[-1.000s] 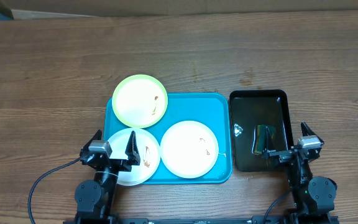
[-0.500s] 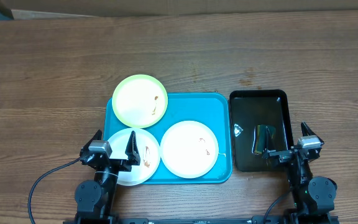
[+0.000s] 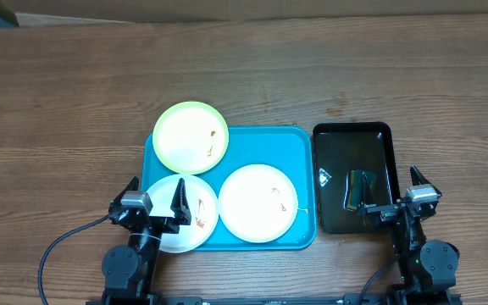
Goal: Clean dirty plates on tray and stack at the side
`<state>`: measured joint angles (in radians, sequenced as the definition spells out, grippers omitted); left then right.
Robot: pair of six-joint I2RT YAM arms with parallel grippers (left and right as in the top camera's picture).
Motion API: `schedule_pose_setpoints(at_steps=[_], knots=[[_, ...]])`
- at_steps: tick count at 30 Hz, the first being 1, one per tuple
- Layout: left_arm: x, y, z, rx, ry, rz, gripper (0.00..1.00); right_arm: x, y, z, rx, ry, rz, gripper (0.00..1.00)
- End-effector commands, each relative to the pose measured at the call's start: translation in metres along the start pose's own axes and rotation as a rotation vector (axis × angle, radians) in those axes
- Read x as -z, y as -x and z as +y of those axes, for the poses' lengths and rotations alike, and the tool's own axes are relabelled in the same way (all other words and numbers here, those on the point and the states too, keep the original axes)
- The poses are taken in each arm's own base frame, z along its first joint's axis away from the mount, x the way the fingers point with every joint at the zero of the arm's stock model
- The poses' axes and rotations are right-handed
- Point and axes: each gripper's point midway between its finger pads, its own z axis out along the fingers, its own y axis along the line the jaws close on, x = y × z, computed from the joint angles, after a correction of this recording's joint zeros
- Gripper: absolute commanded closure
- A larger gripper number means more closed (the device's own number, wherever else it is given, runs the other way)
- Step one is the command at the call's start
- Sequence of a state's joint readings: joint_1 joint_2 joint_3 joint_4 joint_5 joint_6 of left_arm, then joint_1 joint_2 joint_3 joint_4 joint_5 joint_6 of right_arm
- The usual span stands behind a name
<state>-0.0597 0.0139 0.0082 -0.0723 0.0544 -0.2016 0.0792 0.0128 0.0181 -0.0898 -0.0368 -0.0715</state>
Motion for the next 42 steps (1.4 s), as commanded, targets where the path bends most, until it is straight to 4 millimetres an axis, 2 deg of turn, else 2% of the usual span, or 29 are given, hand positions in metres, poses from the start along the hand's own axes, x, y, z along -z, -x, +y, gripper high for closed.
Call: schedule_pose_setpoints(at_steps=[1, 11, 15, 22, 27, 32, 35, 37, 42], knots=[[0.000, -0.001, 0.000, -0.023, 0.003, -0.002, 0.00, 0.000, -0.001, -0.001, 0.005, -0.006, -0.005, 0.00], [0.000, -0.001, 0.000, -0.023, 0.003, -0.002, 0.00, 0.000, -0.001, -0.001, 0.005, -0.006, -0.005, 0.00], [0.000, 0.008, 0.004, -0.023, 0.028, -0.038, 0.00, 0.000, -0.001, -0.001, 0.005, -0.006, -0.005, 0.00], [0.003, 0.016, -0.020, 0.008, -0.107, -0.052, 0.00, 0.000, -0.001, -0.001, 0.005, -0.006, -0.005, 0.00], [0.019, 0.040, -0.043, 0.010, -0.195, 0.004, 0.00, 0.000, -0.001, -0.001, 0.005, -0.006, -0.005, 0.00], [0.041, 0.080, -0.057, -0.009, -0.200, 0.133, 0.00, 0.000, -0.001, -0.001, 0.005, -0.006, -0.005, 0.00], [0.050, 0.113, -0.082, -0.016, -0.283, 0.274, 0.00, 0.000, -0.001, -0.001, 0.005, -0.006, -0.005, 0.00], [0.054, 0.123, -0.092, -0.005, -0.313, 0.409, 0.00, 0.000, -0.001, -0.001, 0.005, -0.006, -0.005, 0.00], [0.066, 0.125, -0.090, 0.076, -0.216, 0.883, 0.00, 0.000, -0.001, -0.001, 0.005, -0.006, -0.005, 0.00]])
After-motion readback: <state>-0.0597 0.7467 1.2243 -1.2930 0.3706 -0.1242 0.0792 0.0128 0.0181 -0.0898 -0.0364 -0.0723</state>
